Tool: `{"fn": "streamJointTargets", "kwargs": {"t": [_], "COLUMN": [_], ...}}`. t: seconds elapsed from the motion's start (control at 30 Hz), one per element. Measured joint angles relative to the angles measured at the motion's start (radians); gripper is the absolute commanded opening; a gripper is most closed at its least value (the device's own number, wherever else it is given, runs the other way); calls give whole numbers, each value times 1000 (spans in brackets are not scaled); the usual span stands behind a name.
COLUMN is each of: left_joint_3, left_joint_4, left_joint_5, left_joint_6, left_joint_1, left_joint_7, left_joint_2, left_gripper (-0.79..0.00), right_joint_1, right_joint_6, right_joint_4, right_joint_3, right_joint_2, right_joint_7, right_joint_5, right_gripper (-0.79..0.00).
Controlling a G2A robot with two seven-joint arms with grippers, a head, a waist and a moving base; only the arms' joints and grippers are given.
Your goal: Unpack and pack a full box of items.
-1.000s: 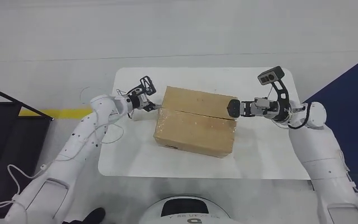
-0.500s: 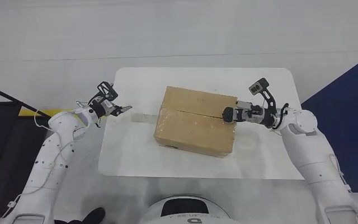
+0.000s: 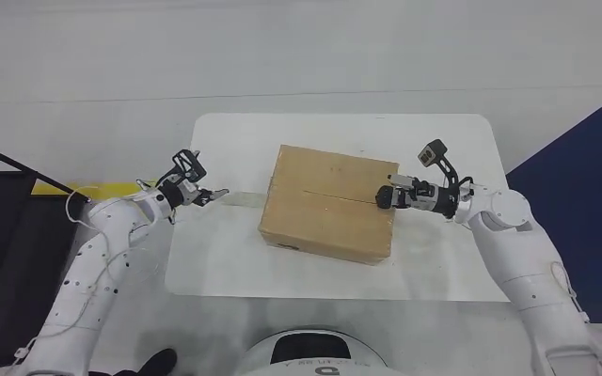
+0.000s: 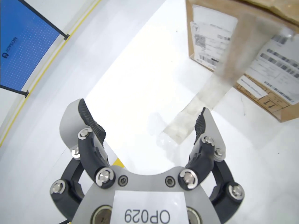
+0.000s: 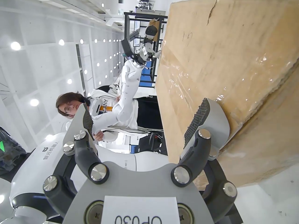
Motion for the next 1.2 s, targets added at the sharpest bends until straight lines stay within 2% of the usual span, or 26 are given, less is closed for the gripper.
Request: {"fn": "streamJointTargets", "kwargs": {"t": [0.17,0.3,0.43,0.77,0.93,1.2], "left_joint_3": [37,60,110,236,274,306], "left_joint_4": [-17,-11,5,118,177,212], "left_joint_5": [9,-17,-51,-104,-108,-114], "left_joint_6": [-57,-46,-29,39,25,18], "left_joint_1": [38,33,-11,-130,-176,-221], "left_joint_7": [92,146,132,82,45,64], "left_joint_2": [0,-6,-20,-62,-75,-89], "left_gripper": [0,0,0,0,0,0], "right_joint_1": [0,0,0,0,0,0], "right_joint_6": [0,0,0,0,0,0], "right_joint_4": [0,0,0,0,0,0], "right_joint_3": [0,0,0,0,0,0], "right_joint_2": [0,0,0,0,0,0], "right_joint_7": [0,0,0,0,0,0], "right_joint_5": [0,0,0,0,0,0], "right_gripper": [0,0,0,0,0,0]}}
